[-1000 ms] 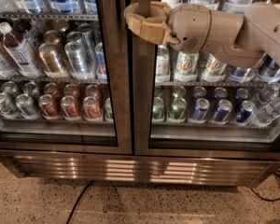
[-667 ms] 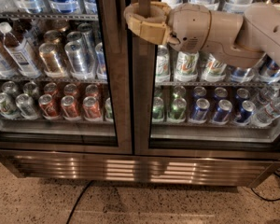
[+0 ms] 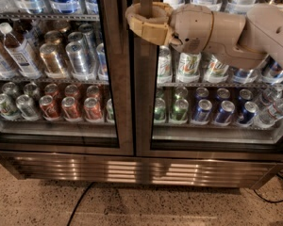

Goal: Open right fridge door

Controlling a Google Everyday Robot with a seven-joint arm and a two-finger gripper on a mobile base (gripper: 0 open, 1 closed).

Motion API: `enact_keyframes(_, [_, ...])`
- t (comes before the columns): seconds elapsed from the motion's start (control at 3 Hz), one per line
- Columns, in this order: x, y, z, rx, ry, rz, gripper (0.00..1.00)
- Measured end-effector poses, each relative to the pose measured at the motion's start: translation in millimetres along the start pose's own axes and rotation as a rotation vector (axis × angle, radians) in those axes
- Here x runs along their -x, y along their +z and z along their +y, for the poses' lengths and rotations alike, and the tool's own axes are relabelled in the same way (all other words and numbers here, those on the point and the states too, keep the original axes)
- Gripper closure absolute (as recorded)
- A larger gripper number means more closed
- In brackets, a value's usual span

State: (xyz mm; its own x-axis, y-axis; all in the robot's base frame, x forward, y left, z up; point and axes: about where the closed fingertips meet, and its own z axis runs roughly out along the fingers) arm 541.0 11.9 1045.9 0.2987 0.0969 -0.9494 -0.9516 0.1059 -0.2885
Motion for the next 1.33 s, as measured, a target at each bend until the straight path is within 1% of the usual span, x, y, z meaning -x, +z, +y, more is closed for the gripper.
enact_keyframes(1.33, [-0.2, 0.3, -0.6, -0.005, 0.003, -0.004, 1.0])
